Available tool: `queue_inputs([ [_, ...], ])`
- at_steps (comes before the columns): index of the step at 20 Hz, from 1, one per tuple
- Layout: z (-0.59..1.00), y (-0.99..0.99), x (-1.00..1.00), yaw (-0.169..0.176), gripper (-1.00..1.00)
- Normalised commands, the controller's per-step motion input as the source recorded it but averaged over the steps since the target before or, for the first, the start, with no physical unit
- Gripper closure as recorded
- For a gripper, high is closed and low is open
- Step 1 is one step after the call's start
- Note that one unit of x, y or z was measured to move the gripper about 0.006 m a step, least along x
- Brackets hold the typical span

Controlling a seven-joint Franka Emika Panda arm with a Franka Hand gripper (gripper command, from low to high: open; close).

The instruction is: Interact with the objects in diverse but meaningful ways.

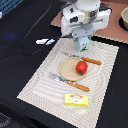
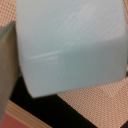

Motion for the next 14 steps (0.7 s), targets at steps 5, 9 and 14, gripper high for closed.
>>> queue_inputs([
  [5,1.00,0.24,-0.23,0.004,-1.00],
  [9,1.00,-0.17,-0.02,0.010,-1.00],
  [14,0.98,-0.79,0.00,0.000,-1.00],
])
